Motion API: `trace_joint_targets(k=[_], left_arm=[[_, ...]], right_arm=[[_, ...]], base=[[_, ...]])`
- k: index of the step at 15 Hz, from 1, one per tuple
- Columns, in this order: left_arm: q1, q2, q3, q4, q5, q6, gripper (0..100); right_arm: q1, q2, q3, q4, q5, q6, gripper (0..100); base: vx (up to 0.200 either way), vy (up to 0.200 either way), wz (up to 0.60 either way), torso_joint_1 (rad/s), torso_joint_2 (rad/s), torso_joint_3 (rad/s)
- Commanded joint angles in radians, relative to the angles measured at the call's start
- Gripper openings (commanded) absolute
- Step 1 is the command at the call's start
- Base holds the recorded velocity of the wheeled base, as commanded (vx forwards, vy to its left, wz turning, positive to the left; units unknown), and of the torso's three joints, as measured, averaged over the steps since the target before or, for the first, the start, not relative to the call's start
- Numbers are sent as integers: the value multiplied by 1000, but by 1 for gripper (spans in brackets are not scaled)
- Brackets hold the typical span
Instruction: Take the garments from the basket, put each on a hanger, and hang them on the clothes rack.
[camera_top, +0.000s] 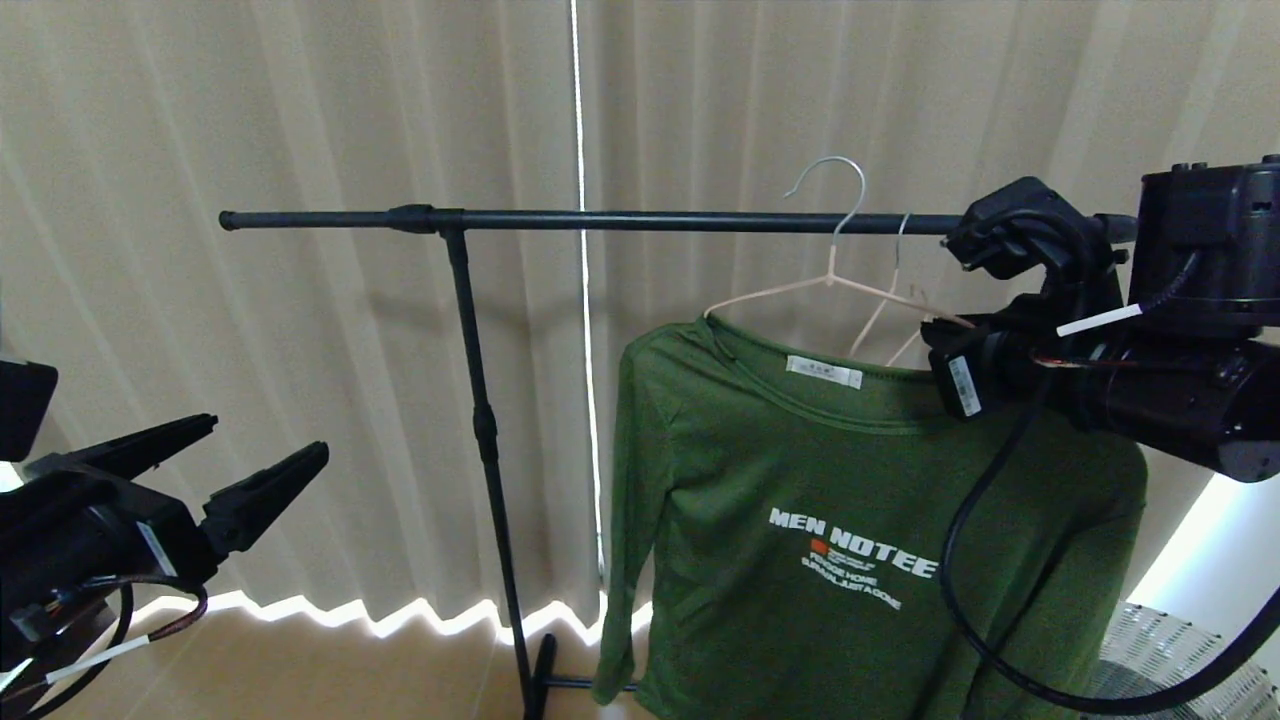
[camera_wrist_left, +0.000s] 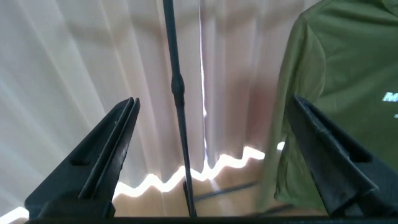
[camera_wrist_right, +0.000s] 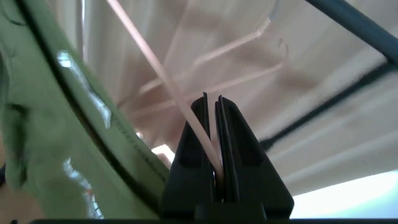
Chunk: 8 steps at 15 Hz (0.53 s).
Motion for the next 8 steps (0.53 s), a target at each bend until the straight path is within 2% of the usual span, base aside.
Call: trace_joint_targets(k=[1,4,8], left_arm=[[0,0,2,0,0,3,100],[0,-5,5,0,0,5,100],[-8,-6,27,-4,-2,10,100]], right_arm=[[2,35,-7,-4,0,0,0],[2,72,-31,-6,0,0,0],[-2,165,-114,-4,-2,2,0]], base=[[200,0,0,-2,-2,-2],[200,0,0,-1,2,4],[0,0,0,0,0,0]])
